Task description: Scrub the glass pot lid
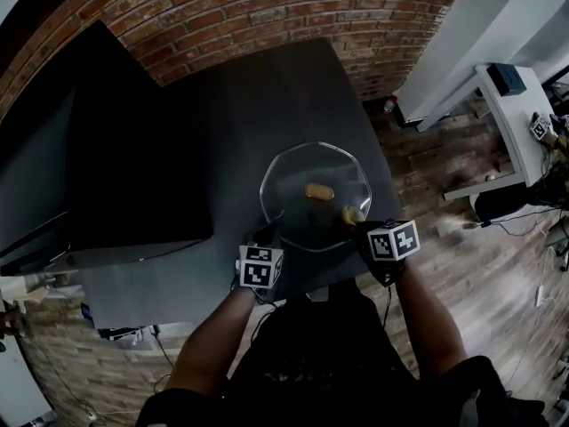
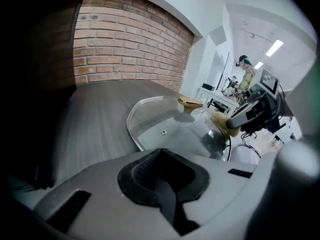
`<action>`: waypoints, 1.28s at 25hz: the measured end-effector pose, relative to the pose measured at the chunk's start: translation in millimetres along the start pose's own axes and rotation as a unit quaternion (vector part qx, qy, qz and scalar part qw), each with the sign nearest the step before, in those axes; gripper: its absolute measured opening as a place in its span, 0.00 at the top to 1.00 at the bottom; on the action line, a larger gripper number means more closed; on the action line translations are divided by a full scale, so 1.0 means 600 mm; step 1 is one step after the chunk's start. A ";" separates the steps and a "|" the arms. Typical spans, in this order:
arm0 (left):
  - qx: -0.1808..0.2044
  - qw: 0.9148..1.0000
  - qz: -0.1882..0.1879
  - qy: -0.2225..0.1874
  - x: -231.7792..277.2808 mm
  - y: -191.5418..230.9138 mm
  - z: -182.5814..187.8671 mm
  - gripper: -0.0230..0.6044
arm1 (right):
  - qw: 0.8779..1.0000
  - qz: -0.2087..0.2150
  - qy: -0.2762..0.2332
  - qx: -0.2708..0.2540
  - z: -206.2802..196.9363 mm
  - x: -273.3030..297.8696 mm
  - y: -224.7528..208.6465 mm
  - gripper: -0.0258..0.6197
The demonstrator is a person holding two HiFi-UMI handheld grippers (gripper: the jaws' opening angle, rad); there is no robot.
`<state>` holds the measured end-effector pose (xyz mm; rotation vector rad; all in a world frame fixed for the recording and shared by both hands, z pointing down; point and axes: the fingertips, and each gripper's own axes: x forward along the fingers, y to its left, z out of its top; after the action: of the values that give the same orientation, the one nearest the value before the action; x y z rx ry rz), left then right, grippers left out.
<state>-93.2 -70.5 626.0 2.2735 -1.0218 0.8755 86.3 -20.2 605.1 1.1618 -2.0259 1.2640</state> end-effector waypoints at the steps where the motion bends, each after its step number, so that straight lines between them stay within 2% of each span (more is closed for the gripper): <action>1: 0.007 1.000 -0.006 -0.010 -0.005 -0.004 0.006 0.91 | 1.000 -0.002 -0.015 -0.004 0.001 -0.004 0.010 0.90; 5: 0.034 0.997 -0.022 -0.071 -0.042 -0.023 0.047 0.91 | 0.994 -0.035 -0.096 -0.035 0.020 -0.032 0.043 0.90; 10: 0.045 0.987 -0.038 -0.151 -0.110 -0.037 0.114 0.91 | 0.975 -0.073 -0.184 -0.105 0.069 -0.087 0.091 0.90; 17: 0.056 0.975 -0.031 -0.213 -0.196 -0.053 0.180 0.91 | 0.947 -0.090 -0.271 -0.149 0.130 -0.174 0.149 0.90; 22: 0.074 0.962 0.000 -0.264 -0.256 -0.077 0.221 0.91 | 0.930 -0.082 -0.309 -0.180 0.158 -0.227 0.181 0.90; 26: 0.089 0.953 0.025 -0.290 -0.285 -0.110 0.234 0.91 | 0.920 -0.069 -0.327 -0.204 0.164 -0.266 0.195 0.90; 29: 0.084 0.953 0.040 -0.289 -0.293 -0.141 0.221 0.91 | 0.916 -0.060 -0.332 -0.215 0.152 -0.291 0.195 0.90; 32: 0.075 0.953 0.054 -0.287 -0.303 -0.176 0.212 0.91 | 0.918 -0.041 -0.332 -0.213 0.131 -0.310 0.192 0.90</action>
<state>-59.1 -5.7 391.4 2.6988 -1.3700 0.3297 88.4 10.2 374.9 1.5586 -2.5076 0.3426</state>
